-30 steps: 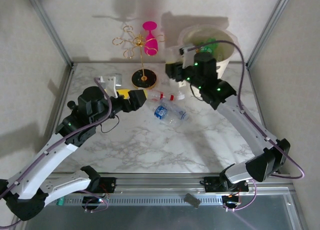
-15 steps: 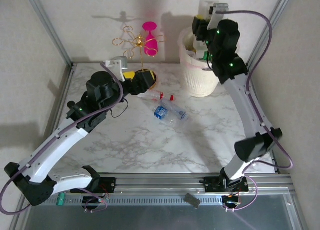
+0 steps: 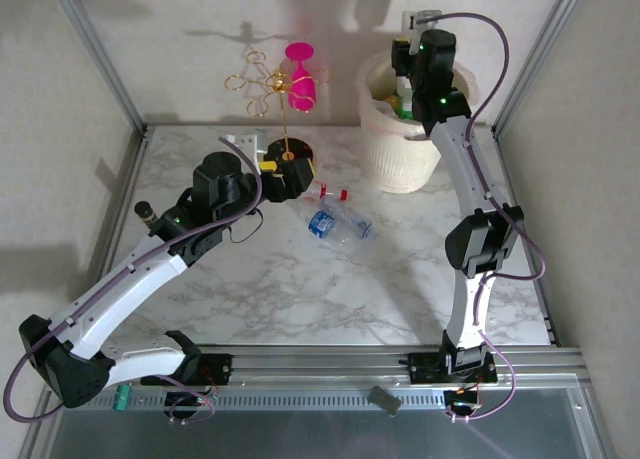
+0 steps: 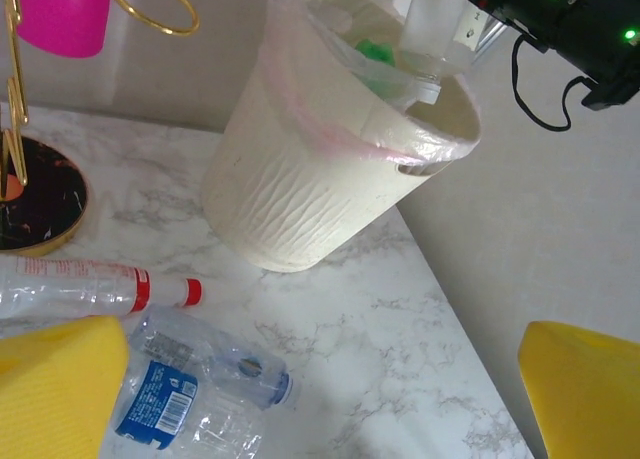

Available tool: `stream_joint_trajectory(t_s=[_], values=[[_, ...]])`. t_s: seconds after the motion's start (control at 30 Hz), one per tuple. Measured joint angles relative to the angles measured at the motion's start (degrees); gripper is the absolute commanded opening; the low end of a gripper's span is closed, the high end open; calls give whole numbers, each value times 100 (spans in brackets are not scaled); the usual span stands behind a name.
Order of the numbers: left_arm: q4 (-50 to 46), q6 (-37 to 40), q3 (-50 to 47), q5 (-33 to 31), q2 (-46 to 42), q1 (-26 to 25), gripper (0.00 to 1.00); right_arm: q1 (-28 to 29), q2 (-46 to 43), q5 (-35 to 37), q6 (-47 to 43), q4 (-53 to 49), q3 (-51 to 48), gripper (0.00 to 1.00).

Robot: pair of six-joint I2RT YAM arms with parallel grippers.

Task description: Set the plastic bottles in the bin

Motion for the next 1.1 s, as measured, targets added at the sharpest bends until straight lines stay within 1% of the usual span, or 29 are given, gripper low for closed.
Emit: stream_joint_trajectory(t_s=[0.13,0.33,0.5,0.6,0.7,0.8,0.87,0.93,1.1], values=[[0,0,-39,17,0,0,100,-146,155,-267,68,-260,2,35],[0,0,-44,22,-2,0,100,-162,337,-667,133,-518,0,35],[-9,0,-59,20,-11,0,100,-162,514,-839,236,-791,0,35],[-7,0,-61,22,-24,0,100,-162,590,-903,271,-905,0,38],[-13,0,-74,20,-48,0,100,-162,658,-975,280,-925,0,43],[-9,-2,-81,33,-63,0,99,-162,732,-1003,282,-977,0,46],[-11,-20,-81,50,-63,0,100,-160,772,-1001,280,-1027,0,49],[-9,-24,-81,61,-63,0,100,-162,800,-997,282,-1060,0,58],[-20,-24,-81,59,-92,0,100,-162,793,-955,295,-1117,0,73]])
